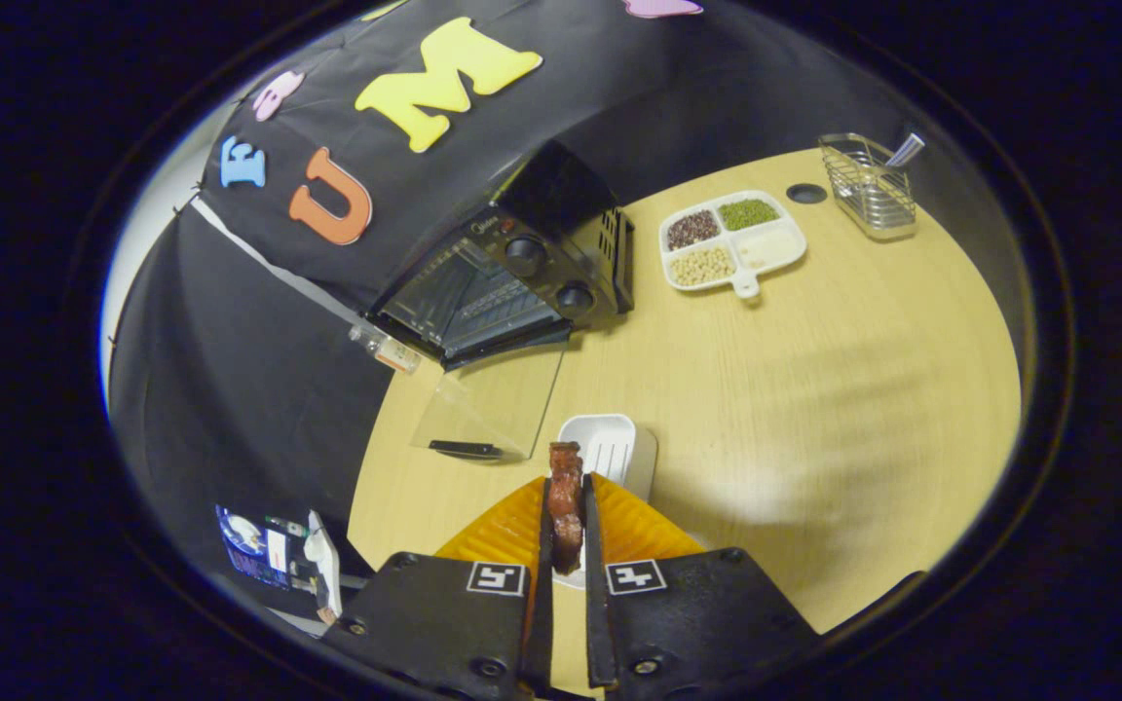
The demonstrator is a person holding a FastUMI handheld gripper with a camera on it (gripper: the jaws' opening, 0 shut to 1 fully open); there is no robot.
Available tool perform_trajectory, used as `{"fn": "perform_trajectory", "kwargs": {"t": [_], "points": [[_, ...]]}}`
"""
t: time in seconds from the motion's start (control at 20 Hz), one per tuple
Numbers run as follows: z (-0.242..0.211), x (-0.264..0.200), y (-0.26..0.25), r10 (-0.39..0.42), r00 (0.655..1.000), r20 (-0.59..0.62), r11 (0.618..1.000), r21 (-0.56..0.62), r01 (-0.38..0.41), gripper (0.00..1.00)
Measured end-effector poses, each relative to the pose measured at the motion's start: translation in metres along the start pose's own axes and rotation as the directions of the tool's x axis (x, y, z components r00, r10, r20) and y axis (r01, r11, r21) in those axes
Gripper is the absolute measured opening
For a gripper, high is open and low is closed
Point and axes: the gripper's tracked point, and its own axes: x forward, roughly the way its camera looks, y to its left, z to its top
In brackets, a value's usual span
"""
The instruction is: Open the toaster oven, put the food inside, and close the toaster oven door.
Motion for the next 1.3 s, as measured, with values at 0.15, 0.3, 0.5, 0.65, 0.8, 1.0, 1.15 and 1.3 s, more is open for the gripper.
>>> {"fn": "perform_trajectory", "kwargs": {"t": [0.15, 0.3, 0.5, 0.65, 0.8, 1.0, 1.15, 1.3], "points": [[0.011, -0.003, 0.033, 0.009, 0.998, 0.062, 0.999, 0.039, -0.012, 0.17], [0.017, 0.008, 0.066, 0.002, 0.993, 0.119, 0.999, 0.036, -0.006, 0.17], [0.017, 0.044, 0.105, 0.005, 0.981, 0.194, 0.996, 0.090, -0.023, 0.17], [0.014, 0.079, 0.126, 0.001, 0.967, 0.254, 0.986, 0.163, -0.044, 0.17], [0.017, 0.115, 0.138, -0.008, 0.946, 0.323, 0.965, 0.251, -0.077, 0.17], [0.039, 0.156, 0.137, -0.080, 0.891, 0.448, 0.922, 0.373, -0.105, 0.17], [0.056, 0.185, 0.134, -0.134, 0.853, 0.505, 0.896, 0.429, -0.113, 0.17], [0.077, 0.208, 0.131, -0.204, 0.781, 0.590, 0.866, 0.482, -0.137, 0.17]]}}
